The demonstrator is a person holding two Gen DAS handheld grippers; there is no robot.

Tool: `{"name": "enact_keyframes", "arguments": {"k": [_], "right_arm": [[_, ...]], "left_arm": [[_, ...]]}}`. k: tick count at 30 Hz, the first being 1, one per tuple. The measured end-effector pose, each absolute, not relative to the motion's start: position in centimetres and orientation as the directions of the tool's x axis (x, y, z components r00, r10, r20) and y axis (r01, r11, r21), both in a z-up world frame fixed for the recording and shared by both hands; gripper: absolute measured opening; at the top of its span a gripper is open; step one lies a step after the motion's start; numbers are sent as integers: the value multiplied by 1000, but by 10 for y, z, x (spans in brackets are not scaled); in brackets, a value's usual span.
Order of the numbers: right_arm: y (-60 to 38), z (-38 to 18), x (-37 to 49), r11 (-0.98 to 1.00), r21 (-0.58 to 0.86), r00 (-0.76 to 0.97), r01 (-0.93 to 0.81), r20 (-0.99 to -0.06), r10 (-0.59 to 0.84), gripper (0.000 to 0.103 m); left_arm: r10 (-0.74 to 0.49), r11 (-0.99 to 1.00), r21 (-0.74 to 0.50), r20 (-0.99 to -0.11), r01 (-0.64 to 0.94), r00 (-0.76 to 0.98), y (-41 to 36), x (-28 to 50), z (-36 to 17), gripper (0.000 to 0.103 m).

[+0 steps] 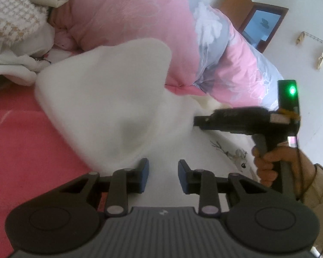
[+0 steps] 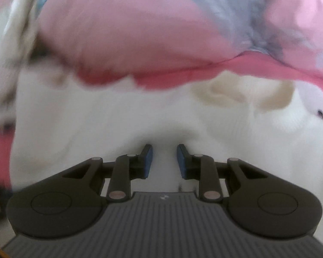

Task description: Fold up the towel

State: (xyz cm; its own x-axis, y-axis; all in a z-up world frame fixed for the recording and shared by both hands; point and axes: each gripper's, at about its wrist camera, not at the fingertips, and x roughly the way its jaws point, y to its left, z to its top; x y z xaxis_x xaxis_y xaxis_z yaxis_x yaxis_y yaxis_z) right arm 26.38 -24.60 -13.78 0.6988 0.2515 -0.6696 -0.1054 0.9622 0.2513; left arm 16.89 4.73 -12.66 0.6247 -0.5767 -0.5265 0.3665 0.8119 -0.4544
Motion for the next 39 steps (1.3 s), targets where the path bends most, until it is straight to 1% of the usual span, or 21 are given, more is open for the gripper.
{"name": "enact_keyframes", "arguments": {"k": [3,11,14,22,26,28,29,32,35,36,37,38,39], "right_arm": [[-268,-136,244,965,246,689,-88,-685,237,25],[-326,-133,187,978,202,654,-56,-732,188,25],[-347,-131,166,982,184,641,-44,-749,170,22],[-361,-143,232,991,91,718,93,-696,-3,22],[-370,-136,243,974,160,702,161,-712,1,22],[-371,-128,242,963,193,686,188,-728,12,26],[-366,-122,237,965,193,685,180,-728,18,26],[-342,-98,226,976,199,713,85,-696,80,30],[-304,-73,225,975,214,728,-64,-658,192,37],[-288,-66,227,969,214,726,-125,-645,236,46],[-271,-59,230,959,213,721,-186,-634,281,52],[-253,-55,234,946,214,709,-243,-626,324,54],[-235,-50,239,930,215,694,-299,-620,366,59]], "left_arm": [[-578,811,-458,-524,365,625,48,168,-126,31],[-573,815,-450,-525,366,629,46,168,-127,32],[-575,812,-454,-523,366,629,47,169,-127,32],[-582,807,-461,-518,369,626,46,169,-128,34],[-580,807,-465,-502,366,641,48,165,-124,34],[-574,809,-461,-479,366,664,52,161,-120,40],[-568,811,-457,-463,366,680,53,159,-116,41],[-540,824,-441,-418,357,730,60,152,-107,43],[-482,850,-430,-403,303,778,69,153,-103,44],[-462,857,-435,-408,277,788,73,156,-104,45],[-436,866,-434,-414,247,799,76,158,-104,45],[-408,876,-432,-422,216,810,80,160,-104,44],[-376,888,-419,-428,188,822,82,162,-105,44]]}}
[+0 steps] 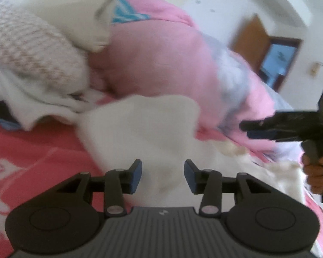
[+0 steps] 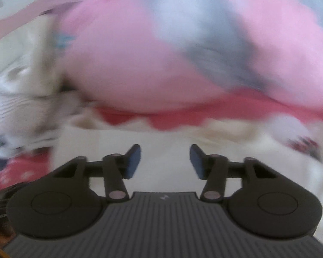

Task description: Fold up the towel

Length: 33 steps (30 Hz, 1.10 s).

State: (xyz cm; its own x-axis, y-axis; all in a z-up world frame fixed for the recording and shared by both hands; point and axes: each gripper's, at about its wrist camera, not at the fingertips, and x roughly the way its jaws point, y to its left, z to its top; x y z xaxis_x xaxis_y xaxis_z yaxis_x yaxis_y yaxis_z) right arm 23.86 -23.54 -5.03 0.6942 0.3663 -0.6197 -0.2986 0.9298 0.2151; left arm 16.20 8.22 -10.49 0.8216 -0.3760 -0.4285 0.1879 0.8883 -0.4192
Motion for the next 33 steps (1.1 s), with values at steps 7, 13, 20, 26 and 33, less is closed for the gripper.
{"name": "enact_keyframes", "arguments": {"k": [7,13,20,26,33], "right_arm": [[-128,-60,301,856,200,580,-477,-660,477,80],[-69,-80,358,882,178,532,-435,-739,412,81],[-61,-102,374,881,285,449,-378,-776,443,45],[-82,-87,339,848,314,465,-427,-728,503,10],[-122,-80,284,833,323,481,-449,-699,530,8]], "left_arm": [[-336,874,-478,-467,86,818,105,182,-112,45],[-319,870,-494,-538,16,780,115,191,-123,19],[-312,869,-495,-535,8,785,119,187,-120,15],[-322,852,-523,-502,15,803,122,180,-115,14],[-368,816,-569,-369,106,853,124,159,-95,14]]}}
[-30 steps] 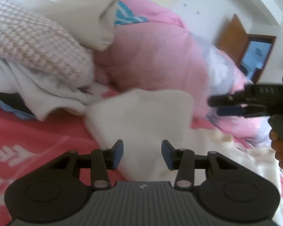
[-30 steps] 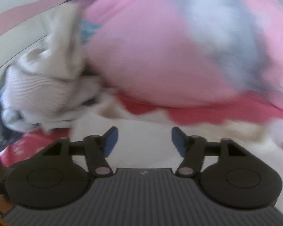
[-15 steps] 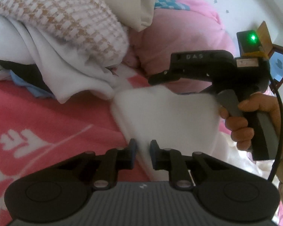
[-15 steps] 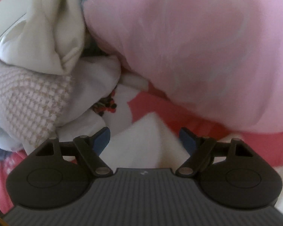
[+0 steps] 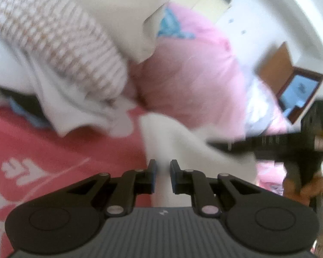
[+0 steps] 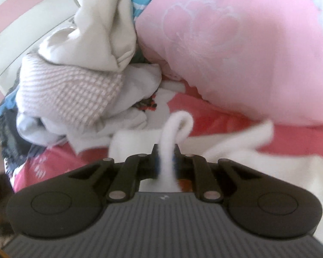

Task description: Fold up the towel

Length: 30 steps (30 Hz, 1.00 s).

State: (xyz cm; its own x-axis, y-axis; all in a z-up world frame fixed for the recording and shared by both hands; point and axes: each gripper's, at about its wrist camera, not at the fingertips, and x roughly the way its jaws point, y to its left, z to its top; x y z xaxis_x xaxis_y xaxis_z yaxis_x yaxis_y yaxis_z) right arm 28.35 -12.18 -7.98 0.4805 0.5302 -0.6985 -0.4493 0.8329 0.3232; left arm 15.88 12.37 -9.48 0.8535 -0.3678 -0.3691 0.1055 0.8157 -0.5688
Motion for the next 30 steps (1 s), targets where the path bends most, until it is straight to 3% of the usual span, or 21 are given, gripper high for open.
{"name": "enact_keyframes", "arguments": {"k": [3,11,16,20,27,29,30], "right_arm": [[-139,-77,260,826,327,487,-459,-685,542,8],[-181,-84,191,792,362,508,-492,-619,599,6],[-187,-122,170,823,310,474,-476,-698,537,7],[-199,-121,169,823,367,480,-433,-679,555,11],[-213,-79,176,834,395,564,-386,-614,552,26],[-199,-67,185,832,373,573,-410,-605,553,34],[-192,-61,190,831,360,576,-424,-601,554,44]], "left_arm": [[-377,805,-578,-325,133,867,124,154,-89,15],[-511,737,-627,-271,253,816,114,157,-93,38],[-577,780,-520,-382,348,722,73,157,-102,34],[-565,814,-442,-454,377,689,54,156,-109,32],[-570,813,-444,-469,377,675,53,159,-111,30],[-571,812,-444,-470,378,674,52,160,-111,30],[-571,812,-444,-470,379,673,52,160,-110,30]]}}
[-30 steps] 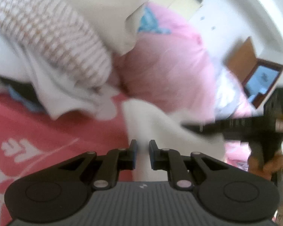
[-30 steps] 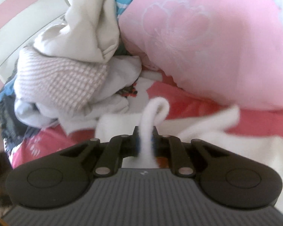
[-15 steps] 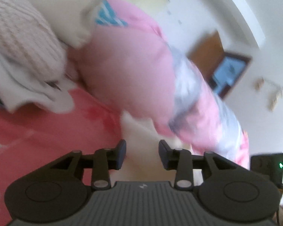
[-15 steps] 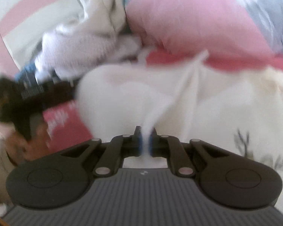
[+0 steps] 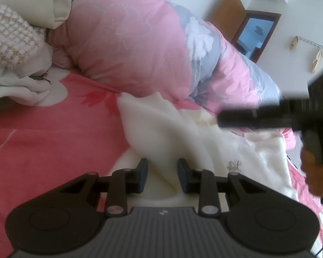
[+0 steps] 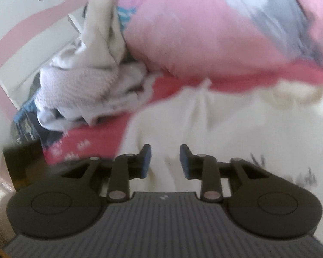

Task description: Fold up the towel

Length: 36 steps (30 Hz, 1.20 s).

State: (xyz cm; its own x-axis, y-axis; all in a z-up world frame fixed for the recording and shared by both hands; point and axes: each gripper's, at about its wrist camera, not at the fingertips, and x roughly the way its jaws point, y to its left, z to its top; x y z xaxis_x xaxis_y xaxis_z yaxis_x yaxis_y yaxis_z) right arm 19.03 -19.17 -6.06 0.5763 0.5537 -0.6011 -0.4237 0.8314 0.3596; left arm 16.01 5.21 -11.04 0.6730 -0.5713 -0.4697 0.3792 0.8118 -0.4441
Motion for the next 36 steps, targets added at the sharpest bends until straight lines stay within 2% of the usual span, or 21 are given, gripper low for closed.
{"name": "enact_keyframes", "arguments": {"k": [1,3,8,9,10,11,12,15,18,22,26,28,29,34,35,36], "right_arm": [[-184,-55,195,830,346,580,-437,-597,554,52],[-155,-50,207,843,271,577,-464,-630,520,60],[-89,-73,245,861,125,520,-494,-751,407,62],[-84,-82,251,865,110,509,-490,-769,386,56],[-83,-89,255,864,116,497,-489,-777,386,32],[-88,-93,257,860,166,478,-482,-773,417,13],[-94,-96,259,853,223,458,-472,-764,454,8],[-119,-90,249,846,299,489,-442,-710,506,8],[-144,-80,236,836,356,518,-418,-662,541,8],[-164,-65,215,807,393,547,-441,-595,589,8],[-149,-64,183,794,308,534,-523,-608,588,8],[-136,-66,166,787,243,529,-567,-625,574,8],[-129,-67,159,784,216,531,-582,-629,567,8],[-96,-74,130,765,76,558,-640,-638,531,9],[-91,-75,125,757,49,561,-652,-641,524,9],[-86,-77,121,748,23,562,-663,-644,518,9]], "left_arm": [[-572,812,-444,-470,380,672,52,160,-110,30],[-573,811,-444,-470,381,671,52,161,-111,30],[-577,808,-448,-468,383,669,54,161,-111,29],[-576,808,-451,-468,380,670,55,161,-111,28],[-577,806,-458,-462,376,674,57,160,-110,28],[-579,802,-467,-452,373,679,60,160,-108,28],[-581,798,-476,-442,370,683,64,160,-106,29],[-582,780,-523,-401,345,708,78,159,-99,39],[-602,730,-605,-350,317,717,94,161,-100,40],[-661,611,-741,-283,279,695,112,170,-109,46],[-713,469,-851,-207,236,671,126,179,-120,54],[-725,442,-868,-199,224,660,127,182,-124,62],[-728,441,-870,-205,218,654,126,183,-126,63],[-729,473,-864,-273,174,627,120,189,-135,62],[-725,480,-861,-283,166,628,119,189,-136,61],[-720,490,-857,-293,162,629,119,189,-138,53]]}}
